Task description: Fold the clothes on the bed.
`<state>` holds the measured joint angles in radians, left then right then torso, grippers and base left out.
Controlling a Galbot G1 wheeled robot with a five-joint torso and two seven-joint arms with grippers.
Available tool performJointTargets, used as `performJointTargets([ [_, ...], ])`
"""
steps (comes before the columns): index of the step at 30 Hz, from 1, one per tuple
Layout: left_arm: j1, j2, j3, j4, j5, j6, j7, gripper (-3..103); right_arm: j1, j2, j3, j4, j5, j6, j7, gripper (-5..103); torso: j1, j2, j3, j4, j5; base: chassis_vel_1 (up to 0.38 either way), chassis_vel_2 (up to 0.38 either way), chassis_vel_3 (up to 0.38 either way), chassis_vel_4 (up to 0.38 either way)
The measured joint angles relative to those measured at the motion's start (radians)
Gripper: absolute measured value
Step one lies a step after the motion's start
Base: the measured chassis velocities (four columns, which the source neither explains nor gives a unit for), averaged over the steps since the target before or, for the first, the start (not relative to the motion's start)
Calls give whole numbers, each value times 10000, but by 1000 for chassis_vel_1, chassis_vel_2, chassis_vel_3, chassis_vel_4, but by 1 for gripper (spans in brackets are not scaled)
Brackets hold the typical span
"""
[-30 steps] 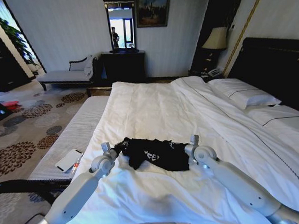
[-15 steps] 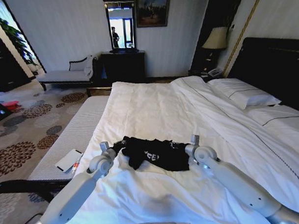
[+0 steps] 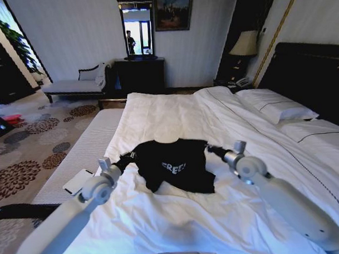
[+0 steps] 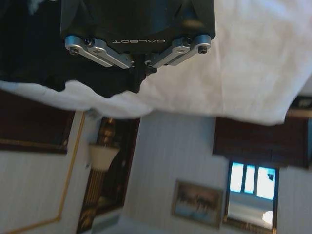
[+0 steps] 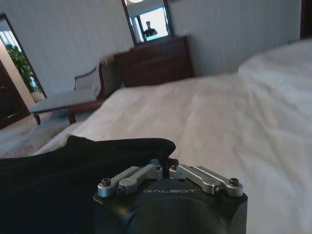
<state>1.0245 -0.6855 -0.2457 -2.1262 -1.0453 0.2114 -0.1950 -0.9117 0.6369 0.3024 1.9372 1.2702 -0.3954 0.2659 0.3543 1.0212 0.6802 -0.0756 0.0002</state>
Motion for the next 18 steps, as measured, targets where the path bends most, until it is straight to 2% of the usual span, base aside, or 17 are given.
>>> performJointTargets([
  [1,0,0,0,0,0,0,0,0,0,0,0,0,0,0,0,1,0,0,0,0,0,0,0,0,0],
  [5,-28,555,-984,-774,-516,24,-7,0,429,-504,373,445,223,138,45,1,0,0,0,1,-2,0,0,0,0],
  [11,-282,989,-1474,-1127,-1030,25,-172,0,1223,-869,449,832,714,154,282,1,0,0,0,2,-2,0,0,0,0],
  [16,-1088,1369,-1485,-939,-1508,33,-264,0,2194,-1140,314,901,1195,154,523,1,0,0,0,3,-2,0,0,0,0],
  [18,-2125,1567,-1217,-517,-1909,91,-320,0,2912,-1291,130,733,1647,144,701,1,0,0,0,2,-2,0,0,0,0],
])
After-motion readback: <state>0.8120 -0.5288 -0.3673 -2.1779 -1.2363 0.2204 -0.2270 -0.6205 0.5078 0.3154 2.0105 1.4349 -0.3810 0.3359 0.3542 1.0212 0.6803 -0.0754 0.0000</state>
